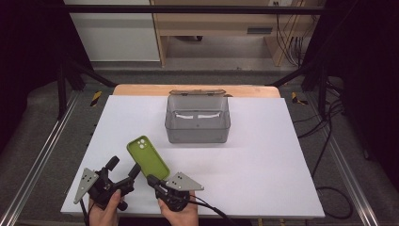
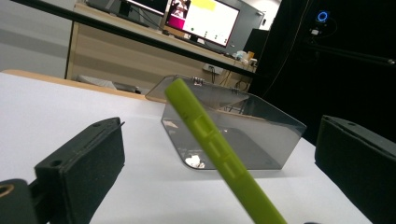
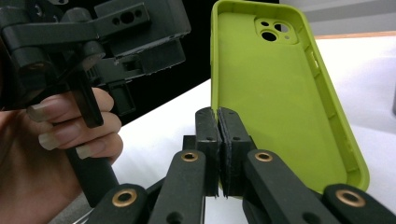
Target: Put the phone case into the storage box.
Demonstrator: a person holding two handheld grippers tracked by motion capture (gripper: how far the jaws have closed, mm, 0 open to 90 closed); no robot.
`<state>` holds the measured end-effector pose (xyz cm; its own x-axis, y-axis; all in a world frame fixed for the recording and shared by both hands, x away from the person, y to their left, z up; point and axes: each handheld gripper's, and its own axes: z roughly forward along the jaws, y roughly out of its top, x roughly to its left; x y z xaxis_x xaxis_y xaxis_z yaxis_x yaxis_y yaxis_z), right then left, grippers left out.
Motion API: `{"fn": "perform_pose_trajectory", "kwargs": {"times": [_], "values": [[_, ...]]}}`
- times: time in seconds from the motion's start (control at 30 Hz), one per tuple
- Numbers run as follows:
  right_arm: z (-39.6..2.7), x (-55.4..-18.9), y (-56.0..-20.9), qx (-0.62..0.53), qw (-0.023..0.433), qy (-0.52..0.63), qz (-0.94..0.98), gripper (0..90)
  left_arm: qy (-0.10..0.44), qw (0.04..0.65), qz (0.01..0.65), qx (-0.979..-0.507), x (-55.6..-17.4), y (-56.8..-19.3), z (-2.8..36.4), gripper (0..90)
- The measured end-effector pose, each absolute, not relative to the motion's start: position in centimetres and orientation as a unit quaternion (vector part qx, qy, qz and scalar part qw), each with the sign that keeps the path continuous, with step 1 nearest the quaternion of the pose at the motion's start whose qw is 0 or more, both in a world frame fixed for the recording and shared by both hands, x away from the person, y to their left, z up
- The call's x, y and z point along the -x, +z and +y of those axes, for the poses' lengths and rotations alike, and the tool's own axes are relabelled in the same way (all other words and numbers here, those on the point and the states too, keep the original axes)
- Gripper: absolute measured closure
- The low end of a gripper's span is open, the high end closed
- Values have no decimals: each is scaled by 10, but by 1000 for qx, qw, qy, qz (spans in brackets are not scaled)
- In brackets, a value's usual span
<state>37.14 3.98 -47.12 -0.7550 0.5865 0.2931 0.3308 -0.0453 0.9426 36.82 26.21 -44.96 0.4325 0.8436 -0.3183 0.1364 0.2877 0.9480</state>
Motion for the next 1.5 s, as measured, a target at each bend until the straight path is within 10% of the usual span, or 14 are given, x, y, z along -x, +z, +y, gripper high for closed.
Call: {"fn": "perform_pose_trajectory", "kwargs": {"times": [1.5], "values": [[57, -359, -478, -355, 109, 651, 662, 879, 216, 656, 495, -528, -371, -463, 256, 526]]}}
